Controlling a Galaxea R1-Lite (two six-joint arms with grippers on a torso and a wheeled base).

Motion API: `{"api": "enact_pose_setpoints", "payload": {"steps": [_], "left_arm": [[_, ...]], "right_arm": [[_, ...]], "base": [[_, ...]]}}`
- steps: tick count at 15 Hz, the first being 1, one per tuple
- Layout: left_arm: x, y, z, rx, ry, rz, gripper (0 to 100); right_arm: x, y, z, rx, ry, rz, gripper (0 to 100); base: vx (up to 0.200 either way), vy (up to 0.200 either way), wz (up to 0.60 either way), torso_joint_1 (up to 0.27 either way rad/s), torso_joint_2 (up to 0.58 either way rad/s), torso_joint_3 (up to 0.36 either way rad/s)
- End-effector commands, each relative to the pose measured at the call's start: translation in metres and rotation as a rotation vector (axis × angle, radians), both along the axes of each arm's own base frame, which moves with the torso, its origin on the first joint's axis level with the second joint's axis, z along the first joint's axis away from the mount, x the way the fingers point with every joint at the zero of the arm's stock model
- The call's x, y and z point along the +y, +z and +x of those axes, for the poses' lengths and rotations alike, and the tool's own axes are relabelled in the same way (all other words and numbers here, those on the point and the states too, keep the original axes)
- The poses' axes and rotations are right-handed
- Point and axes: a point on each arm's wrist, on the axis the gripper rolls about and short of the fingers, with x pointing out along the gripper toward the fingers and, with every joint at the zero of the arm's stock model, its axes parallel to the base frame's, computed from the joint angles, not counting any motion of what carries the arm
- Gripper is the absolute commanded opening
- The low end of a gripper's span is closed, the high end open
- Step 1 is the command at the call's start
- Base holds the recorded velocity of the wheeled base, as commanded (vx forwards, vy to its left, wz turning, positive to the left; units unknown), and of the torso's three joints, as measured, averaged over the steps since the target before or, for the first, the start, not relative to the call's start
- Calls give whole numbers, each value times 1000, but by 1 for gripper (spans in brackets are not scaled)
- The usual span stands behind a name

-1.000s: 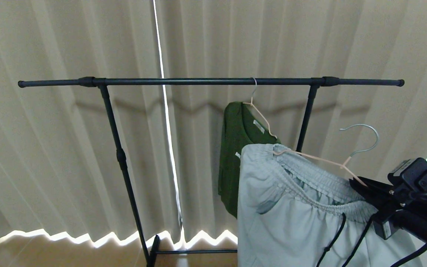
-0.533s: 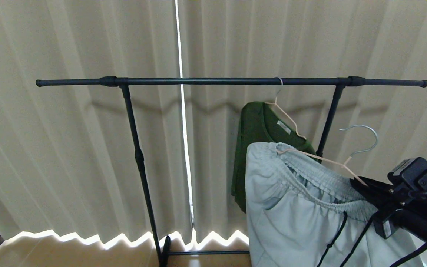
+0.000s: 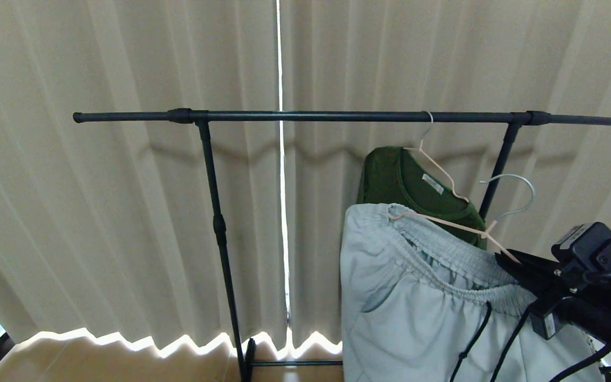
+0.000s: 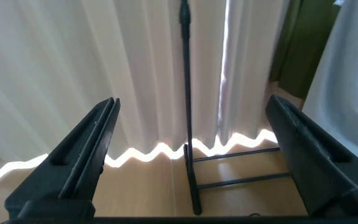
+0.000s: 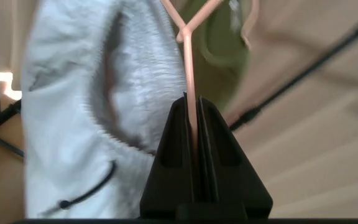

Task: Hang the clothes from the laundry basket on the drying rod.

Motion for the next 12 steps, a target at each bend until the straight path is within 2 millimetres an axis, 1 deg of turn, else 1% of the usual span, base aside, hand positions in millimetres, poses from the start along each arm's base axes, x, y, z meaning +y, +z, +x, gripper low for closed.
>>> {"api": "enact_pose_setpoints", "payload": {"steps": [1, 2, 12], "left_arm": [[0, 0, 0, 2, 1, 0, 100], [0, 0, 0, 4, 1, 0, 100], [0, 0, 0, 4, -1, -1, 100]], "right_arm": [[1, 4, 2, -16, -1, 5, 0], [1, 7, 3, -26, 1, 9, 0], [5, 23, 13, -76, 1, 24, 0]], "base": [[0, 0, 0, 0, 0, 0], [0, 0, 0, 0, 0, 0], [200, 0, 0, 4, 3, 2]]}}
